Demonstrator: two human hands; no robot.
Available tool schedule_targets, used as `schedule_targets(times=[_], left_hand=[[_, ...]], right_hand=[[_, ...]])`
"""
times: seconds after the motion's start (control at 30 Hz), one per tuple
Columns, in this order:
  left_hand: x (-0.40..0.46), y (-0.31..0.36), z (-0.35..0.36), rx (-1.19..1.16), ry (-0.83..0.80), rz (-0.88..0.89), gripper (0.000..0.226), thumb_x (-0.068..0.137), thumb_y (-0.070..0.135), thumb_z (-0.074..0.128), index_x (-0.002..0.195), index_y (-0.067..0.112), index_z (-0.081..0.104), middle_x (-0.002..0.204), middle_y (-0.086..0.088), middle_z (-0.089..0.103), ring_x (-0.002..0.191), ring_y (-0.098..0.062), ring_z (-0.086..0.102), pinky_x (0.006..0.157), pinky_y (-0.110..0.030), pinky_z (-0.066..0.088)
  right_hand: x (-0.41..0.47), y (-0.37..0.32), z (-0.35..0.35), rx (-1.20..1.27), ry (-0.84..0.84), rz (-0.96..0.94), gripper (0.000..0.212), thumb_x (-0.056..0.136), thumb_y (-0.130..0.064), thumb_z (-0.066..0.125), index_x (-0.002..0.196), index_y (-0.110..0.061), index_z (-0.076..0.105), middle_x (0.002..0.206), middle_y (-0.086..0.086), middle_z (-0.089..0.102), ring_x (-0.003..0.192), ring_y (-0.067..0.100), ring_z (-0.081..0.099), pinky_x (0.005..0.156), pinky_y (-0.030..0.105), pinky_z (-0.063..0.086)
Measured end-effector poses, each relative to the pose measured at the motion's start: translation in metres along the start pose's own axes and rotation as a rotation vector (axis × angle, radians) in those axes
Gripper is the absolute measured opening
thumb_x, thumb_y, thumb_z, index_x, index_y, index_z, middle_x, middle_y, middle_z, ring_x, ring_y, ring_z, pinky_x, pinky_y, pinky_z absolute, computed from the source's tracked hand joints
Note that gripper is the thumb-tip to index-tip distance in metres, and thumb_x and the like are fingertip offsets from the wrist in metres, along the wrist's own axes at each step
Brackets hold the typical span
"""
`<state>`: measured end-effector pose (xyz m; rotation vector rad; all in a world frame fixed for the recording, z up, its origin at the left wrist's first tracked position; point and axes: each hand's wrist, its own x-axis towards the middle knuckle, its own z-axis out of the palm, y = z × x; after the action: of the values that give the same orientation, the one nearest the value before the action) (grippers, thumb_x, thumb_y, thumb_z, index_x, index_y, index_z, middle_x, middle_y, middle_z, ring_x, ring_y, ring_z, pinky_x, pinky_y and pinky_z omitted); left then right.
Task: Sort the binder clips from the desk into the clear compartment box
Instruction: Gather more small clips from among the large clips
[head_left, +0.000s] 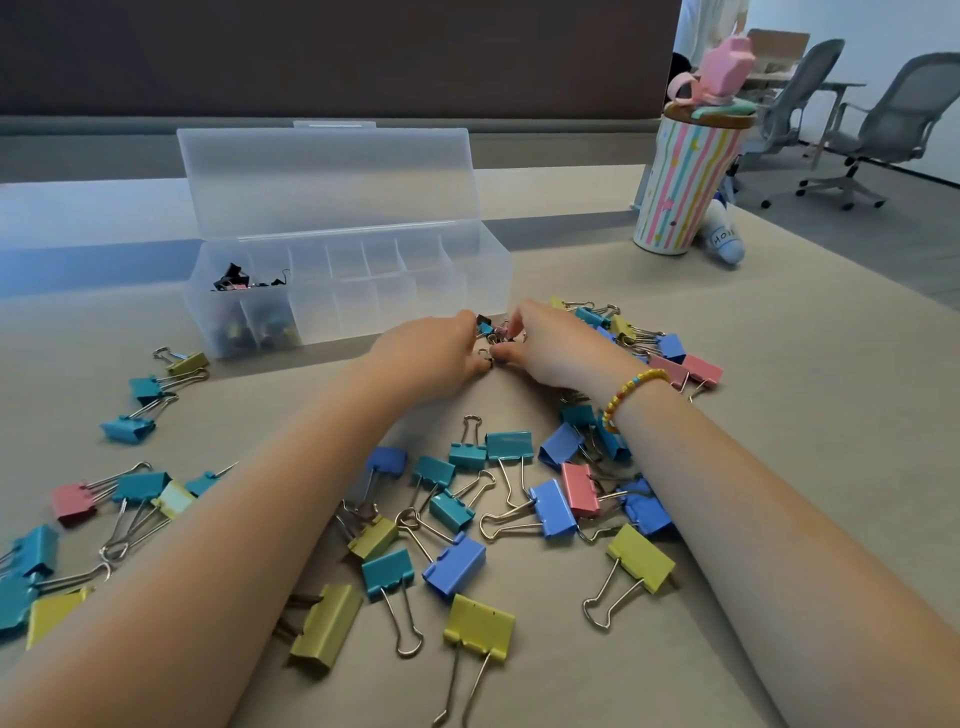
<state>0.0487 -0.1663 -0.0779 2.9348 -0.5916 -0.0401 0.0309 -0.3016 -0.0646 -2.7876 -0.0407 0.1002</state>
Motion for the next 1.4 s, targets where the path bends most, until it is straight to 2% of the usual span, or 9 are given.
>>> schedule_targets(times=[0.33,0.53,0.63,0.83,1.0,1.1,1.2,1.3,1.4], left_hand=[[-0.002,-0.003,-0.007,-0.011,0.051,-0.015,0.026,0.096,0.017,0.034,0.115,0.018,0.053,0.112,-0.009,0.059,0.1,-0.027,0.054,0.083,-0.035,0.045],[0.009,0.006,-0.009,0.014,0.109,-0.05,0.03,0.095,0.032,0.042,0.114,0.013,0.057,0.109,-0.008,0.062,0.099,-0.028,0.056,0.078,-0.032,0.044],[0.012,0.012,-0.01,0.05,0.023,-0.069,0.035,0.089,0.044,0.05,0.102,0.011,0.053,0.089,-0.005,0.055,0.087,-0.025,0.052,0.073,-0.031,0.041],[0.016,0.016,-0.009,0.041,-0.104,-0.101,0.033,0.089,0.025,0.049,0.062,0.015,0.034,0.061,-0.001,0.035,0.066,-0.021,0.039,0.057,-0.027,0.03],[0.01,0.016,-0.009,0.121,-0.128,-0.06,0.032,0.091,0.021,0.044,0.061,0.014,0.038,0.059,-0.002,0.034,0.052,-0.014,0.031,0.047,-0.025,0.023],[0.01,0.015,-0.008,0.089,-0.112,-0.064,0.02,0.095,0.018,0.038,0.094,0.005,0.053,0.068,-0.004,0.04,0.061,-0.017,0.039,0.054,-0.026,0.03],[0.01,0.013,-0.007,-0.028,-0.082,-0.09,0.024,0.095,0.018,0.041,0.114,0.003,0.045,0.087,-0.009,0.048,0.079,-0.022,0.045,0.069,-0.029,0.035],[0.013,0.012,-0.008,-0.077,-0.052,-0.103,0.015,0.093,0.017,0.043,0.083,0.007,0.046,0.077,-0.008,0.046,0.068,-0.019,0.042,0.061,-0.025,0.032],[0.017,0.011,-0.01,-0.164,-0.04,-0.132,0.026,0.091,0.013,0.042,0.065,0.007,0.043,0.065,-0.008,0.045,0.058,-0.02,0.037,0.052,-0.026,0.027]], right_hand=[[-0.002,0.004,-0.008,0.05,-0.068,0.021,0.022,0.094,-0.025,0.053,0.112,-0.012,0.058,0.1,0.006,0.058,0.087,0.017,0.052,0.065,0.024,0.04],[-0.004,0.003,-0.009,0.075,-0.067,0.021,0.028,0.094,-0.03,0.053,0.111,-0.009,0.058,0.11,0.013,0.061,0.083,0.016,0.05,0.071,0.027,0.041],[-0.003,0.002,-0.009,0.058,-0.073,0.027,0.028,0.093,-0.029,0.055,0.111,-0.008,0.059,0.11,0.013,0.062,0.083,0.017,0.051,0.073,0.028,0.043],[0.002,0.005,-0.009,0.042,-0.112,0.06,0.029,0.094,-0.03,0.053,0.111,-0.007,0.06,0.1,0.009,0.061,0.082,0.017,0.051,0.062,0.024,0.04],[0.005,0.006,-0.006,0.005,-0.106,0.063,0.026,0.095,-0.027,0.049,0.106,-0.006,0.06,0.08,0.005,0.052,0.079,0.018,0.05,0.053,0.021,0.035],[0.006,0.003,-0.001,-0.1,-0.065,0.044,0.016,0.095,-0.019,0.045,0.102,-0.011,0.058,0.07,0.003,0.045,0.078,0.021,0.049,0.051,0.021,0.034],[0.002,-0.003,0.0,-0.243,-0.025,0.018,0.023,0.096,-0.016,0.044,0.113,-0.008,0.056,0.09,0.009,0.056,0.083,0.022,0.051,0.063,0.025,0.041],[-0.002,-0.009,0.0,-0.368,0.033,-0.012,0.028,0.095,-0.009,0.043,0.123,-0.006,0.05,0.114,0.012,0.059,0.1,0.027,0.057,0.073,0.03,0.042],[-0.003,-0.012,0.004,-0.436,0.056,-0.023,0.029,0.094,-0.006,0.043,0.123,-0.006,0.049,0.112,0.011,0.06,0.098,0.027,0.058,0.069,0.03,0.04]])
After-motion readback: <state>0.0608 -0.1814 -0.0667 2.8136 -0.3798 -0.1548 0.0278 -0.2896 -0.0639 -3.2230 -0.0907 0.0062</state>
